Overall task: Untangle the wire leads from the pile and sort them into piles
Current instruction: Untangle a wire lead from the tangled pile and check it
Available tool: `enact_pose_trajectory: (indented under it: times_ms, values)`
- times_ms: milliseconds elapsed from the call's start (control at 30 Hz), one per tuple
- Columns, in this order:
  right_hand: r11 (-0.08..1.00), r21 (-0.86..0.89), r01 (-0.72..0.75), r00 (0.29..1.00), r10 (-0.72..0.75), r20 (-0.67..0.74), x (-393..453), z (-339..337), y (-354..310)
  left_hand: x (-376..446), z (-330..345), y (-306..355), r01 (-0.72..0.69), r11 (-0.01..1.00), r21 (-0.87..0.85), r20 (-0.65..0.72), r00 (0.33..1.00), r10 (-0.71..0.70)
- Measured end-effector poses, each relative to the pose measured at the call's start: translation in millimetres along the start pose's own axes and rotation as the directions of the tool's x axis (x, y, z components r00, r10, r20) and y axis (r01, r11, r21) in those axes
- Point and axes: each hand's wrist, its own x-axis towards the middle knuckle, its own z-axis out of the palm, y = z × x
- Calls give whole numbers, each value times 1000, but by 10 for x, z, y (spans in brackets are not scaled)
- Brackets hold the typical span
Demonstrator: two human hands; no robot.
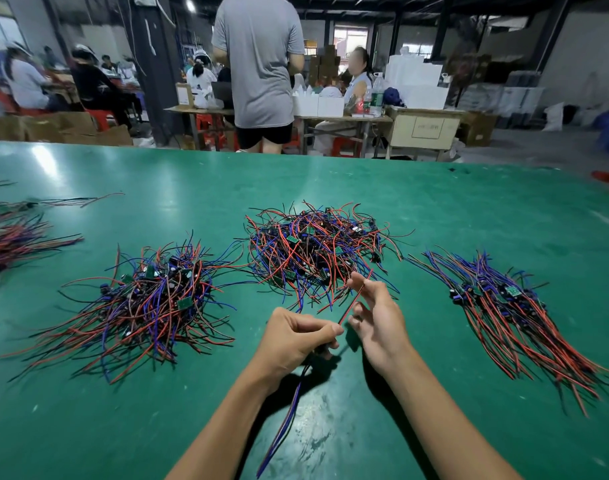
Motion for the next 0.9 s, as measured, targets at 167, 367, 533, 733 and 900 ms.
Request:
enact_pose_trajectory:
  times_ms: [167, 367, 533, 733, 900]
  values:
    - [995, 34, -98, 994, 96, 58, 21, -55, -48, -23, 17, 27, 23, 1000, 18, 35, 999, -24]
    - [803, -509, 311, 939, -176, 295, -56, -93, 2, 42, -98, 131, -51, 911, -408, -165, 986, -19]
    - [334, -667, 666, 745, -274, 608, -206, -53, 241, 85, -152, 139, -119, 811, -573, -291, 955, -65]
    - [431, -614, 661, 747, -452, 487, -253, 29, 244, 91, -156, 111, -158, 791, -591, -342, 937, -69]
    - [672, -533, 514, 853, -468, 231, -217, 83, 159, 83, -66, 58, -184, 832, -524, -343, 939, -8]
